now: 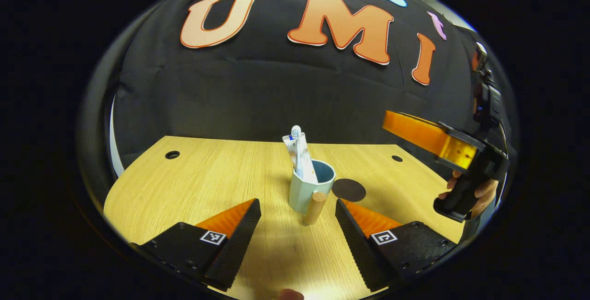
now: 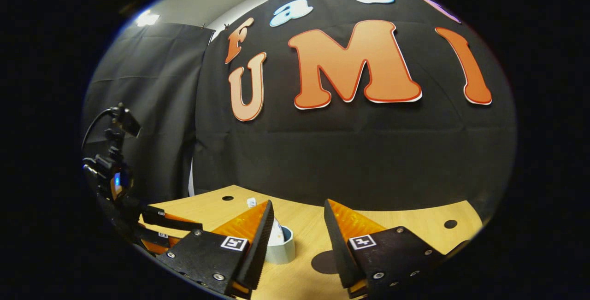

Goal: Put the toothbrush and toothpaste on the desktop into the cup, then pick up the cup and place it on the coaster on the desktop.

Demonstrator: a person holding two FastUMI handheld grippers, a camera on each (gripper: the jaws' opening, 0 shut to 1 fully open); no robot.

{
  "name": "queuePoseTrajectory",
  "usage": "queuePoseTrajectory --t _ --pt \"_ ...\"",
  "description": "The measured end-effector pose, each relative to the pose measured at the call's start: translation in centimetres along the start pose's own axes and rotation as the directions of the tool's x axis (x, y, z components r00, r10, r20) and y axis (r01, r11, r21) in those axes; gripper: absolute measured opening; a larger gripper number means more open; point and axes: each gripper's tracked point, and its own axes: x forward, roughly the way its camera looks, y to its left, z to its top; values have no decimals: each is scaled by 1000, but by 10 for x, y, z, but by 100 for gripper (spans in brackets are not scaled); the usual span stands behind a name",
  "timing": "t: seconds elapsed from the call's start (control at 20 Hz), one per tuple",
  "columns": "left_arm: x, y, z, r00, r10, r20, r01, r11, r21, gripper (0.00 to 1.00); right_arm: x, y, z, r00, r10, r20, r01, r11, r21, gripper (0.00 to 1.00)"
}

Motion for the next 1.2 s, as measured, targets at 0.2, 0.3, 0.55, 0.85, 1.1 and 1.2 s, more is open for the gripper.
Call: queuePoseTrajectory --t 0.2,0.3,0.55,0.85,1.1,1.2 --pt "28 -20 7 992 -65 -112 61 997 -38 98 -31 -14 20 999 -17 36 18 1000 -20 78" --pt "38 -30 7 978 -83 -189 74 996 -53 98 -47 -23 31 997 -31 66 33 999 -32 82" --pt "65 -34 -3 929 -42 -368 44 999 -3 98 -85 -42 45 990 -64 123 74 994 -77 85" --pt "87 -31 -24 847 4 -531 2 1000 10 97 -118 -54 42 986 -82 142 96 991 -90 86" --pt "105 -31 -48 792 38 -609 -35 999 18 95 -132 -61 28 987 -99 129 109 991 -80 82" --pt "108 -29 -65 759 63 -648 -61 998 25 83 -137 -64 25 986 -108 123 117 991 -68 82"
